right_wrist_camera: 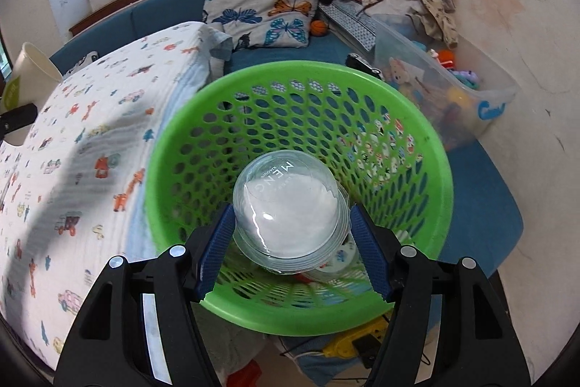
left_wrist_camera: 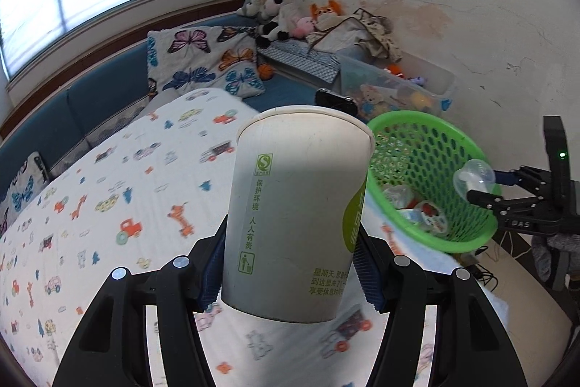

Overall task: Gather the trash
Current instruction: 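Carry the clear lid into the green basket and open the right tool, then lower the white paper cup into the green basket and open the left tool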

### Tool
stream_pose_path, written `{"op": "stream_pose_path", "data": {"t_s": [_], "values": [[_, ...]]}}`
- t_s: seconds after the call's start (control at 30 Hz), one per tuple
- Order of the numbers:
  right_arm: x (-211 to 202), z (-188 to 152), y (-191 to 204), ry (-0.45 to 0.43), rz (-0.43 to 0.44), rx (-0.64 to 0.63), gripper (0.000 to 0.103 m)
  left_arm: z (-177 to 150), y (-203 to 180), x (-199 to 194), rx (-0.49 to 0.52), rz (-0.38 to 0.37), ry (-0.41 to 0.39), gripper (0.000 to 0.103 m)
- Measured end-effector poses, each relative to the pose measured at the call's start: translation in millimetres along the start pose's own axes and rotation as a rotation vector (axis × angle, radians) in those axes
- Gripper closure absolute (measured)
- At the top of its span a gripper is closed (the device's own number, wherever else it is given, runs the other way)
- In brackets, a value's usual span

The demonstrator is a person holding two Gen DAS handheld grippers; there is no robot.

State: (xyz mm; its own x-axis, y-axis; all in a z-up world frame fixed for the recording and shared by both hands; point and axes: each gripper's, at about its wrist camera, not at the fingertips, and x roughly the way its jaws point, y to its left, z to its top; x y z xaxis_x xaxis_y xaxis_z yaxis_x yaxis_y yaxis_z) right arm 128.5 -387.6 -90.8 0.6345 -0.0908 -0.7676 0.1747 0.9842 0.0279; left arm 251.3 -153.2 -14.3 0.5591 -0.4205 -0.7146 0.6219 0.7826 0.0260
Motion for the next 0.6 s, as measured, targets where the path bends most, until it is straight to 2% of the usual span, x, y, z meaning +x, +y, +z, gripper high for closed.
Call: {"op": "stream_pose_path", "data": {"t_s": [0.6], "values": [[-1, -1, -18, -0.012, 0.003, 0.034, 0.031, 18, -54, 10, 0.069, -0.060, -0.001, 0.044]]}}
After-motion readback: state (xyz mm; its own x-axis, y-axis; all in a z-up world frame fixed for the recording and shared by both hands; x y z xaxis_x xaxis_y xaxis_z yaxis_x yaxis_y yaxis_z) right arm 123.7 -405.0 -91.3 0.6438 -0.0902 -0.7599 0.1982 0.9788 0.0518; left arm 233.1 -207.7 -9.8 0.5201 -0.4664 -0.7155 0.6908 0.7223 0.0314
